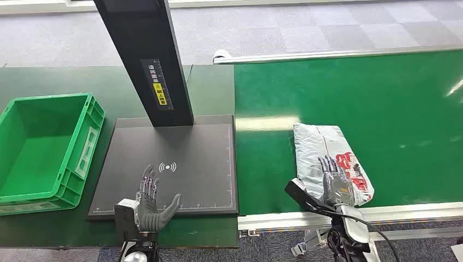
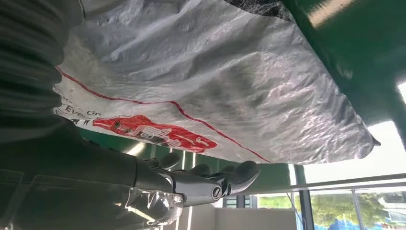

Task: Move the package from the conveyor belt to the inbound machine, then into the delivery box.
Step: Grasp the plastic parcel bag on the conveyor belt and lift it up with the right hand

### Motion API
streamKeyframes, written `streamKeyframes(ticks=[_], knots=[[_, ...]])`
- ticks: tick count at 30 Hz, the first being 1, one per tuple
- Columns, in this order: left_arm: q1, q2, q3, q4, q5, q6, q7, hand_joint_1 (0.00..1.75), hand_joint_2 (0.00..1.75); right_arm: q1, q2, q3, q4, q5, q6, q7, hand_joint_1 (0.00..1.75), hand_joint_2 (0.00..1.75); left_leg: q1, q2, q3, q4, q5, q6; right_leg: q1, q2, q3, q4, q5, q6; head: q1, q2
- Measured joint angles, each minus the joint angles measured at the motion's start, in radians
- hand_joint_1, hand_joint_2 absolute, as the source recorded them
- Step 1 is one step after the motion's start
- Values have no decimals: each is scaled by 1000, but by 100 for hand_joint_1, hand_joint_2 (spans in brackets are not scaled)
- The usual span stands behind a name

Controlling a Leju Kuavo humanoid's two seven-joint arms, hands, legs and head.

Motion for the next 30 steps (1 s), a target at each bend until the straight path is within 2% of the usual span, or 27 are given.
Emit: streamKeyframes(ticks=[16,20,30], knots=[[-34,4,-27,49,10,9,2,0,175,-37,39,-17,172,10,1,33,0,175,0,0,1,0,0,0,0,0,1,0,0,0,0,0],[-53,4,-34,72,13,9,2,0,175,-62,57,-18,233,-1,-5,20,173,175,0,2,7,0,-1,0,0,2,5,0,0,0,0,0],[-54,7,-49,75,19,11,-5,0,175,-61,85,-17,261,19,-66,6,175,175,0,2,13,0,-1,0,0,2,12,-1,0,0,0,0]])
